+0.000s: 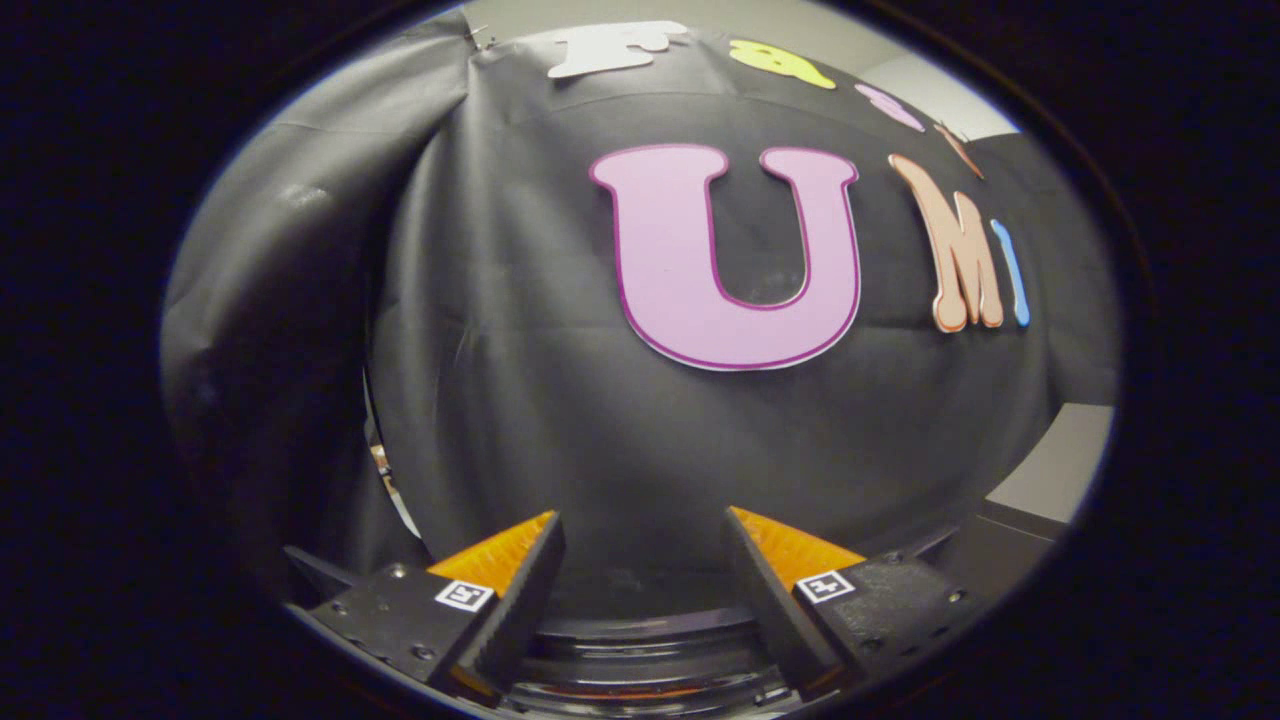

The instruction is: Put the clothes into the washing machine and then close the washing machine lid.

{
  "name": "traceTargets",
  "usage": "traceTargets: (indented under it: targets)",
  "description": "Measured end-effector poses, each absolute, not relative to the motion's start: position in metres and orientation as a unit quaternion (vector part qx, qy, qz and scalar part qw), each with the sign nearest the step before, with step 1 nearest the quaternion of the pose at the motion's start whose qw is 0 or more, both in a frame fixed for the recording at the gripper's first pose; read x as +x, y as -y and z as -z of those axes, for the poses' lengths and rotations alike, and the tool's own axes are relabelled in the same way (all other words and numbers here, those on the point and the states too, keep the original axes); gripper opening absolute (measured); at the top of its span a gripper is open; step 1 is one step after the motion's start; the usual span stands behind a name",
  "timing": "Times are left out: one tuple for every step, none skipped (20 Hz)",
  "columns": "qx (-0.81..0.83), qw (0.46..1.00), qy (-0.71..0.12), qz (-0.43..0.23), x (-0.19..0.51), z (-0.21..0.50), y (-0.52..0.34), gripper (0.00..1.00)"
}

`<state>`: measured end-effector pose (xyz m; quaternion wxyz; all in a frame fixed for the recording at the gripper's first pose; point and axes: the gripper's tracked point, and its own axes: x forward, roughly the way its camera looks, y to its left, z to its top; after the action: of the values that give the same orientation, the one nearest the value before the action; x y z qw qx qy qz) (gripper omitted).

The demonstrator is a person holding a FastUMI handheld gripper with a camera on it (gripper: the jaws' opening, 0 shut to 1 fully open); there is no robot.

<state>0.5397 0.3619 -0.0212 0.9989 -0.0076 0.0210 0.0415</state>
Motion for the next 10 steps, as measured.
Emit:
traceTargets:
  targets:
    - [0.001,0.999,-0.004,-0.046,0.541,0.019,-0.361,0.98]
    - [-0.001,0.999,0.011,-0.049,0.54,0.017,-0.362,0.98]
    - [0.0,0.998,0.025,-0.05,0.541,0.012,-0.36,0.98]
    - [0.005,0.999,0.026,-0.048,0.54,0.013,-0.36,0.98]
    - [0.001,0.998,0.027,-0.048,0.538,0.012,-0.36,0.98]
    - [0.004,0.999,0.024,-0.048,0.534,0.014,-0.358,0.98]
    - [0.003,0.998,0.022,-0.05,0.532,0.013,-0.359,0.98]
    - [0.002,0.998,0.021,-0.052,0.531,0.013,-0.359,0.98]
    - [0.002,0.998,0.023,-0.053,0.53,0.011,-0.358,0.98]
    - [0.003,0.998,0.027,-0.055,0.527,0.011,-0.358,0.98]
